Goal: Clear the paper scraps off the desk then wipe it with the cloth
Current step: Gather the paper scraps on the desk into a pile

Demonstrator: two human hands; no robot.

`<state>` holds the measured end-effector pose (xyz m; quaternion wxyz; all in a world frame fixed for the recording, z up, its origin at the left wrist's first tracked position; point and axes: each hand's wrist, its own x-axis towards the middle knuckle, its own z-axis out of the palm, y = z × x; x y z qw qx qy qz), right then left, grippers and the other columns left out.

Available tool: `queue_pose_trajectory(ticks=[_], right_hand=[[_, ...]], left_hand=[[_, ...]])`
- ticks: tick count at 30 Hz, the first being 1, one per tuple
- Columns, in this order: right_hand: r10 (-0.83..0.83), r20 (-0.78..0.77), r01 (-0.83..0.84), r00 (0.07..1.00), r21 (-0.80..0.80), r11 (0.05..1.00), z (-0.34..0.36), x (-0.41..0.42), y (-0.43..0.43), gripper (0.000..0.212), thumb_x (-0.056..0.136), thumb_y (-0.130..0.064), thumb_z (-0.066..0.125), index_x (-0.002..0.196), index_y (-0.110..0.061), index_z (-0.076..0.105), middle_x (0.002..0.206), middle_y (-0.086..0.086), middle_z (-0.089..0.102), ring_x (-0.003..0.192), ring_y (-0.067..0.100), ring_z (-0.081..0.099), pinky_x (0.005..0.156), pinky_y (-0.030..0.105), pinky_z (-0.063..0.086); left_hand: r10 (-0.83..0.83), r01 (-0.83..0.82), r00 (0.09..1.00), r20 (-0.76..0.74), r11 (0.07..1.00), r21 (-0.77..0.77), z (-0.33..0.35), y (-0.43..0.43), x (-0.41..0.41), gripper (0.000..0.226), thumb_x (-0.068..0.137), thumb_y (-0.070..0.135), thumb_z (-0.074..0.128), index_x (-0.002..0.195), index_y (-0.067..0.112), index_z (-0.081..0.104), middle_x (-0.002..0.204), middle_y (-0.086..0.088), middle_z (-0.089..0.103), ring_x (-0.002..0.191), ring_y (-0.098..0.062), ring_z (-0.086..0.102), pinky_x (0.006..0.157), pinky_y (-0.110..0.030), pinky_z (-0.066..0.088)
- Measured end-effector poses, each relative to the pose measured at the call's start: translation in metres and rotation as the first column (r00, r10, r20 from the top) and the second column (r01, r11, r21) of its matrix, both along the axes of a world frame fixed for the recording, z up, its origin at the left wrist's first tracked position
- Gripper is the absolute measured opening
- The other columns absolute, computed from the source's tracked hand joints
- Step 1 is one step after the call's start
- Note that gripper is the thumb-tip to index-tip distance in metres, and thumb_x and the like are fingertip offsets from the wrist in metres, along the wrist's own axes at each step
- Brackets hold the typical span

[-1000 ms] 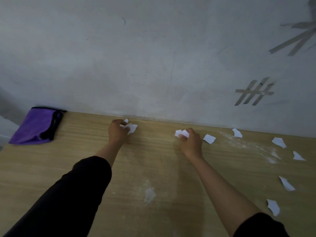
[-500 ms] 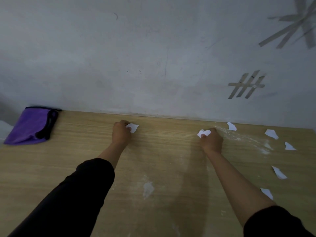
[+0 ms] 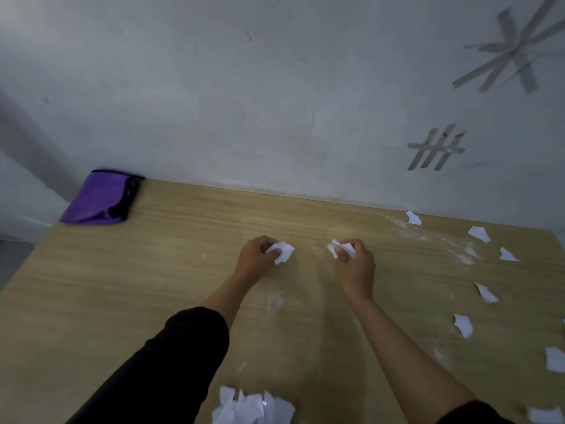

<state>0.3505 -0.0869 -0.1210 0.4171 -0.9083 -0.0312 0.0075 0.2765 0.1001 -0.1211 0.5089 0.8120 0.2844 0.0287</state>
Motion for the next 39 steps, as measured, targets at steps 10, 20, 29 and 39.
queue_pose_trajectory(ticks=[10, 20, 29, 39], right_hand=[[0.118, -0.185, -0.117, 0.976, 0.015, 0.993, 0.004, -0.158, -0.024, 0.018, 0.094, -0.02, 0.045, 0.11, -0.019, 0.052, 0.105, 0.013, 0.057, 0.101, 0.033, 0.052, 0.084, 0.036, 0.04], [0.265, -0.201, -0.255, 0.943, 0.07, 0.964, 0.023, -0.249, -0.048, 0.015, 0.089, -0.023, 0.052, 0.104, -0.026, 0.051, 0.098, -0.006, 0.046, 0.097, 0.014, 0.037, 0.09, 0.035, 0.039], [0.443, -0.246, -0.451, 0.862, 0.025, 0.892, 0.005, -0.265, -0.045, 0.026, 0.089, -0.017, 0.052, 0.115, -0.019, 0.056, 0.104, -0.004, 0.048, 0.109, 0.018, 0.046, 0.083, 0.021, 0.035], [0.413, -0.071, -0.419, 0.908, -0.119, 0.9, 0.004, -0.268, -0.049, 0.035, 0.085, -0.029, 0.058, 0.119, -0.022, 0.056, 0.115, -0.001, 0.05, 0.11, 0.018, 0.039, 0.092, 0.024, 0.032]], left_hand=[[-0.1, 0.099, 0.992, -0.08, 0.995, -0.012, 0.01, -0.06, -0.135, 0.006, 0.08, 0.011, 0.063, 0.084, 0.013, 0.061, 0.078, -0.01, 0.062, 0.068, -0.017, 0.055, 0.058, -0.022, 0.041], [0.179, -0.186, 0.977, 0.116, 0.981, 0.062, 0.017, -0.095, -0.233, 0.025, 0.07, 0.023, 0.052, 0.093, 0.027, 0.06, 0.081, -0.002, 0.064, 0.075, -0.016, 0.059, 0.068, -0.032, 0.048], [0.147, -0.091, 0.98, -0.132, 0.928, 0.361, -0.01, -0.108, -0.258, 0.03, 0.079, 0.017, 0.066, 0.109, 0.018, 0.063, 0.117, -0.01, 0.057, 0.109, -0.032, 0.046, 0.089, -0.034, 0.037], [0.157, -0.116, 0.985, -0.077, 0.917, 0.383, -0.006, -0.11, -0.255, 0.028, 0.086, 0.022, 0.059, 0.114, 0.017, 0.057, 0.133, -0.011, 0.043, 0.125, -0.03, 0.037, 0.099, -0.044, 0.032]])
